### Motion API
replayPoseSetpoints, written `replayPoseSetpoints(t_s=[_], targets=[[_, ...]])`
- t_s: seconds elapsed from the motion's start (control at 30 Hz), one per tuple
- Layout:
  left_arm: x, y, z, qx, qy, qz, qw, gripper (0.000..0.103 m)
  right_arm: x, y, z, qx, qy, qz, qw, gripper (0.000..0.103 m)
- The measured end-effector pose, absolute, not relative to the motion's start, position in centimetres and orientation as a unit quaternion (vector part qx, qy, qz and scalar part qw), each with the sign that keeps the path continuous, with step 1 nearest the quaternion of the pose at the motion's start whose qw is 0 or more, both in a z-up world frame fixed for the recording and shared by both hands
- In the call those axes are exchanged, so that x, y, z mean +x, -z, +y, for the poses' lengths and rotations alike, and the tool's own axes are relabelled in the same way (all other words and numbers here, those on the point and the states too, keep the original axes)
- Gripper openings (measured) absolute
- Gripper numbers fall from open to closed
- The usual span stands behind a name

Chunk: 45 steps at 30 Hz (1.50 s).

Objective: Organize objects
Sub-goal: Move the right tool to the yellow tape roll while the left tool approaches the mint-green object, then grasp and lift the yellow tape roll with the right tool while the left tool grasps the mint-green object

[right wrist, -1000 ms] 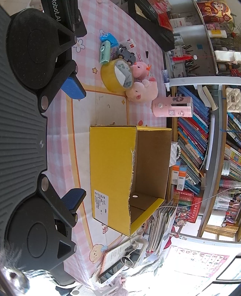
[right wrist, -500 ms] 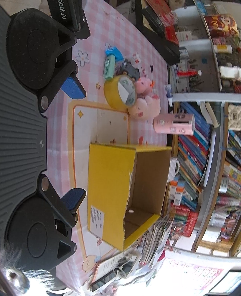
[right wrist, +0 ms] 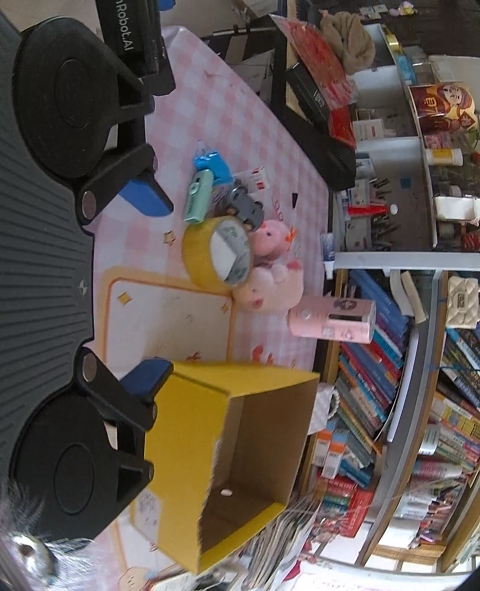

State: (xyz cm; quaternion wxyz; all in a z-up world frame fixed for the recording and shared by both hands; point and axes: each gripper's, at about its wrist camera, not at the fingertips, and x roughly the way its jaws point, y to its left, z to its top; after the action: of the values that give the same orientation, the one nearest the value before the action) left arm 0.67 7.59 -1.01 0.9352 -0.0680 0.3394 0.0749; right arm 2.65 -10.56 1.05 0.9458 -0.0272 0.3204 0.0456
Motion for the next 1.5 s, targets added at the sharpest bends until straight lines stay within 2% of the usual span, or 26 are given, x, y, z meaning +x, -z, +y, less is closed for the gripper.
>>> replayPoseSetpoints(t_s=[0.13,0.5,0.57,0.63,0.8,1.27,1.37,1.5], targets=[[1.9,1.2,8.0,-0.075,-0.075,0.338,0.935,0.103,4.4,-0.8,-10.3,-0.023,-0.062,0.328,0.942,0.067],[6.1,2.3,8.5,-0.079,-0.105,0.355,0.926,0.103,10.4,0.5,-9.3,-0.029,-0.101,0.353,0.930,0.067],[6.9,2.5,8.6,-0.078,-0.109,0.359,0.924,0.103,11.8,0.8,-9.0,-0.030,-0.105,0.360,0.927,0.070],[7.6,2.7,8.7,-0.075,-0.113,0.362,0.922,0.103,13.1,1.3,-8.8,-0.034,-0.104,0.367,0.924,0.084],[9.1,2.9,8.8,-0.065,-0.114,0.370,0.920,0.103,16.6,3.0,-8.2,-0.032,-0.112,0.397,0.911,0.089],[11.7,3.7,8.2,-0.051,-0.098,0.392,0.913,0.103,22.1,5.8,-7.7,-0.017,-0.138,0.449,0.883,0.087],[12.4,4.0,7.8,-0.049,-0.085,0.397,0.913,0.103,22.1,4.3,-8.7,0.018,-0.147,0.426,0.893,0.087],[13.6,4.4,6.4,-0.044,-0.048,0.404,0.912,0.103,21.5,1.1,-10.2,0.030,-0.140,0.351,0.925,0.087]])
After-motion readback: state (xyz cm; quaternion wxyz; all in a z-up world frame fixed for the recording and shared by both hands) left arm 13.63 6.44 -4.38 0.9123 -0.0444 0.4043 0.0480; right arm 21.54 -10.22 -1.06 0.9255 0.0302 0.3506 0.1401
